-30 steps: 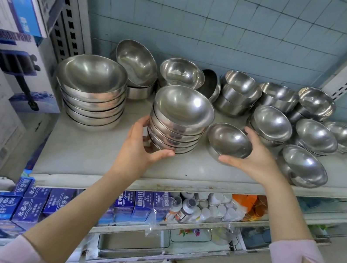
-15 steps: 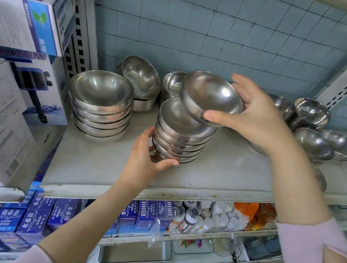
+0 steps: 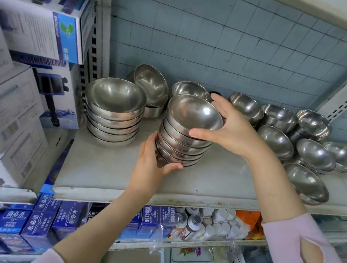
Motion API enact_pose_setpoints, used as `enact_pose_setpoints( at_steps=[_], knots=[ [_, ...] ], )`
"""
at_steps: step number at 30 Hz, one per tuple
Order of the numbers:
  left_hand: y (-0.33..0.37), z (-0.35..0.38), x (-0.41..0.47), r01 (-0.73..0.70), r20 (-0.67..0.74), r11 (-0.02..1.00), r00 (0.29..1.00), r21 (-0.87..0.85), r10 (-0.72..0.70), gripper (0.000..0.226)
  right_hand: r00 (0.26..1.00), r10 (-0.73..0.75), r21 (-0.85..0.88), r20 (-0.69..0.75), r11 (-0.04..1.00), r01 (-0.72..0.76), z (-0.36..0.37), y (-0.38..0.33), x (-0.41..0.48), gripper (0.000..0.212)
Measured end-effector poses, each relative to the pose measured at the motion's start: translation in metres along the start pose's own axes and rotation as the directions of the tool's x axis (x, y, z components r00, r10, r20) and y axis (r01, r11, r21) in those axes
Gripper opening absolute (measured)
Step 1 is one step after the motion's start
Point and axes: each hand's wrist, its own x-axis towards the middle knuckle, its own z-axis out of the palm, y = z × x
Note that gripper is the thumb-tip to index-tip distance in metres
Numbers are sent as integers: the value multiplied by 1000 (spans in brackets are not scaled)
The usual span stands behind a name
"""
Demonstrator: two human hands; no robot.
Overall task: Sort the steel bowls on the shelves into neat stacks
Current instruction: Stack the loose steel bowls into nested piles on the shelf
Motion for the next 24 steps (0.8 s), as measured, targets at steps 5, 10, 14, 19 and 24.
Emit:
enact_pose_setpoints(
  at_steps=[5, 10, 14, 19, 24],
  knots=[
    [-7, 1, 1, 25, -90, 999, 996, 26, -23, 108, 998, -13, 52, 65, 999, 9, 6, -2, 12, 134],
    [-6, -1, 1, 48, -118, 999, 992, 23, -45, 110, 996, -23, 117, 85, 993, 13, 11, 4, 20, 142],
    [3, -7, -9, 72, -127, 988, 990, 133, -55, 112, 999, -44, 218, -19, 975, 47, 9, 18, 3, 126],
    [15, -9, -56, -28, -105, 988, 993, 152, 45, 61, 960, 87, 308, -267, 951, 0, -7, 77, -53, 92],
    [33, 49, -42, -157, 189, 977, 974, 143, 128, 48, 735, 311, 310, -603, 940, -143, -22, 146, -104, 70]
  ],
)
